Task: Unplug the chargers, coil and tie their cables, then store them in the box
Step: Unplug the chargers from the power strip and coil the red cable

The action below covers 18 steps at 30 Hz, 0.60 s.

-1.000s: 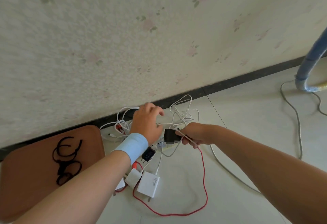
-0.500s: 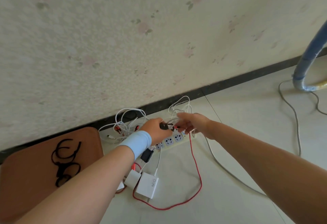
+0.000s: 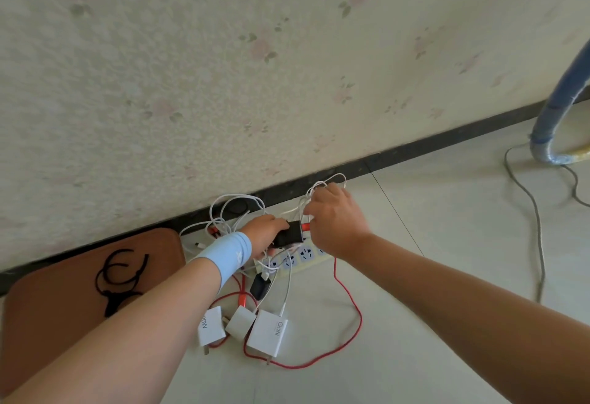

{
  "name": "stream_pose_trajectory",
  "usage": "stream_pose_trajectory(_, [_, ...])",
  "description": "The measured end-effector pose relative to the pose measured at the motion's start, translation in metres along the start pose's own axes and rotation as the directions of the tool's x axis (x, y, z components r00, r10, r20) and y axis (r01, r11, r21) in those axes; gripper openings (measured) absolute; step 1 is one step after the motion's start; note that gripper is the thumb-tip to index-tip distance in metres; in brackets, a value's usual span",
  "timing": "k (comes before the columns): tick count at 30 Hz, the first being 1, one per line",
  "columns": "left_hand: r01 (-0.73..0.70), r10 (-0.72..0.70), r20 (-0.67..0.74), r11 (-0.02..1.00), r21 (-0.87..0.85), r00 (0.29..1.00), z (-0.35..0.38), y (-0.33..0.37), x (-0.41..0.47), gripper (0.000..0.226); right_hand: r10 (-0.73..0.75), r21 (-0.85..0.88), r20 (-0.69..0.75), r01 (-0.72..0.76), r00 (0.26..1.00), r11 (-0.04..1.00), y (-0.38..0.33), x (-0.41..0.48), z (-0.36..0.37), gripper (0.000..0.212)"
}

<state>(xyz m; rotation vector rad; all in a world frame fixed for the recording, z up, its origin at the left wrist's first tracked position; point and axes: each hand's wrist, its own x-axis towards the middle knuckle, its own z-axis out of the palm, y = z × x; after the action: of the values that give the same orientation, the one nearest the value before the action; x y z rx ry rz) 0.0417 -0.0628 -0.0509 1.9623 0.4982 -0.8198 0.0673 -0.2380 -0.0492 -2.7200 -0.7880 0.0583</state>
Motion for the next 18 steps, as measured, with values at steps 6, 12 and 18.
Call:
stream_pose_trajectory(6, [-0.088, 0.075, 0.086, 0.982, 0.169, 0.993, -0.005, -0.002, -0.01, 0.03, 0.181, 0.162, 0.51, -0.3, 0.841, 0.94, -0.019, -0.001, 0.002, 0.041])
stream_pose_trajectory(12, [-0.042, 0.103, -0.143, 0.926, 0.374, 0.984, -0.021, -0.015, -0.006, 0.031, 0.144, 0.207, 0.781, -0.47, 0.607, 0.858, -0.013, 0.007, -0.01, 0.033])
stream_pose_trajectory(18, [-0.202, 0.261, -0.102, 0.897, 0.393, 0.96, -0.047, 0.018, -0.045, 0.058, 0.103, 0.352, 0.738, -0.511, 0.667, 0.784, -0.047, 0.029, -0.057, 0.024])
